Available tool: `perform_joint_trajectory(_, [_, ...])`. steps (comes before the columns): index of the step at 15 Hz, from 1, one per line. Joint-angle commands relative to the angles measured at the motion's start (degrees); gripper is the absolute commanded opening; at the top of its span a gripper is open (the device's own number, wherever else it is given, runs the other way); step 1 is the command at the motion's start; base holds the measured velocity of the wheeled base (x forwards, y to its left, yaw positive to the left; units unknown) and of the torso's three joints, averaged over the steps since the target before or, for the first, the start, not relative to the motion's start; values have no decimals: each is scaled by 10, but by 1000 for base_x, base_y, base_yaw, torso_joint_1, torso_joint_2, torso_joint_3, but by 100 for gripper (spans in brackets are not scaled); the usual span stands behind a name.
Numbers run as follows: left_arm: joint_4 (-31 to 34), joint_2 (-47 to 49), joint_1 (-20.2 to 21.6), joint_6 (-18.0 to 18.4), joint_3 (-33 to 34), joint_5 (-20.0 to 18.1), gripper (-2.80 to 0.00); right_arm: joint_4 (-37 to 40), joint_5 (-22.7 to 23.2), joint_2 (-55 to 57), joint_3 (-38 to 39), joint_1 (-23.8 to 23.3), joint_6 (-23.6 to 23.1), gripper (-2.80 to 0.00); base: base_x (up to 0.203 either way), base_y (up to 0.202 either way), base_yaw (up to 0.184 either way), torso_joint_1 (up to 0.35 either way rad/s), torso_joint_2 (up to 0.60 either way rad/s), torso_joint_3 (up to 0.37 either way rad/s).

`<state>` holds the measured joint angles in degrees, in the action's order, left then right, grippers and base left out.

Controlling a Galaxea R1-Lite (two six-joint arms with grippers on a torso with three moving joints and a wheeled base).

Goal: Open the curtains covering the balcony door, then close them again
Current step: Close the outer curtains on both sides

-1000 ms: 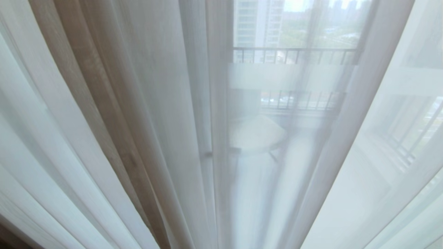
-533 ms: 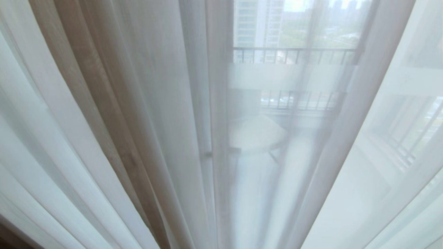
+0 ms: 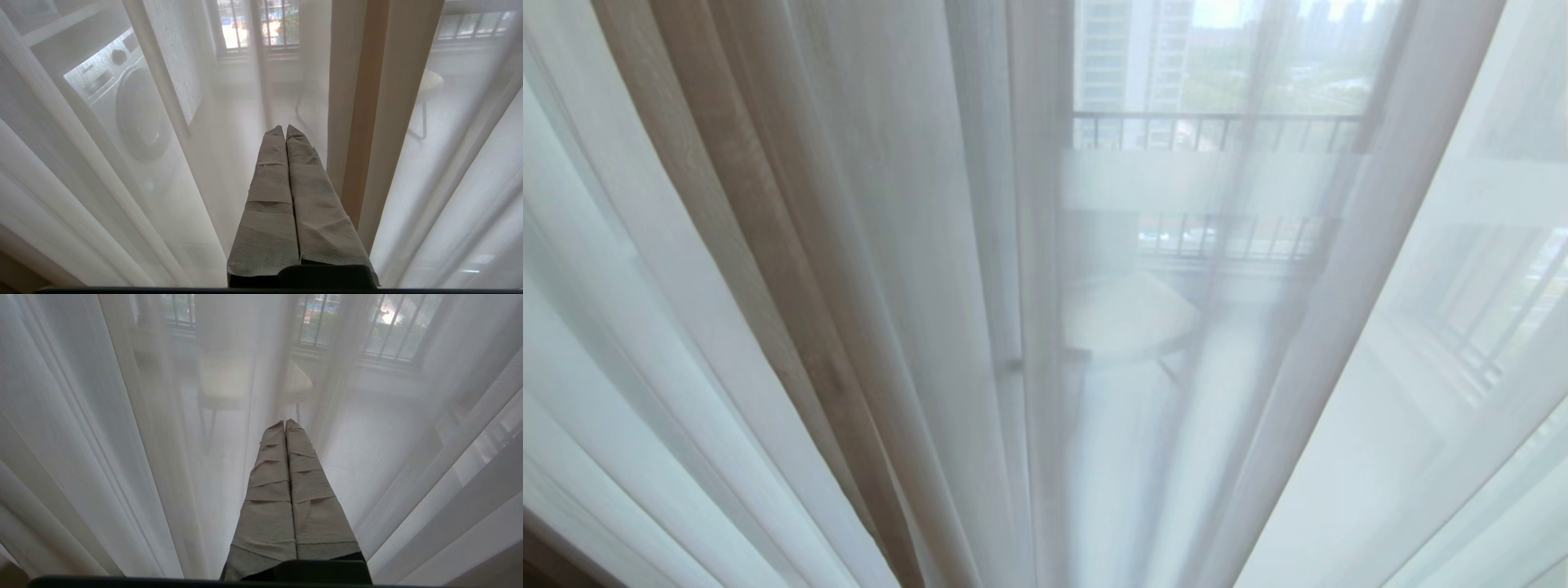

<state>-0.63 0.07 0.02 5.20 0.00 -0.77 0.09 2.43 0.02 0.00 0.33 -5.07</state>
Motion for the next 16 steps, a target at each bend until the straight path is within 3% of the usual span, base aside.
perform_joint_trajectory(1, [-1,-1,0,-2,0,-2,-280,0,0,0,0,0,0,-280,0,0,0,0,0,0])
perform_joint_trajectory(16, [-1,-1,1,-6,0,2,-280,0,0,0,0,0,0,-280,0,0,0,0,0,0])
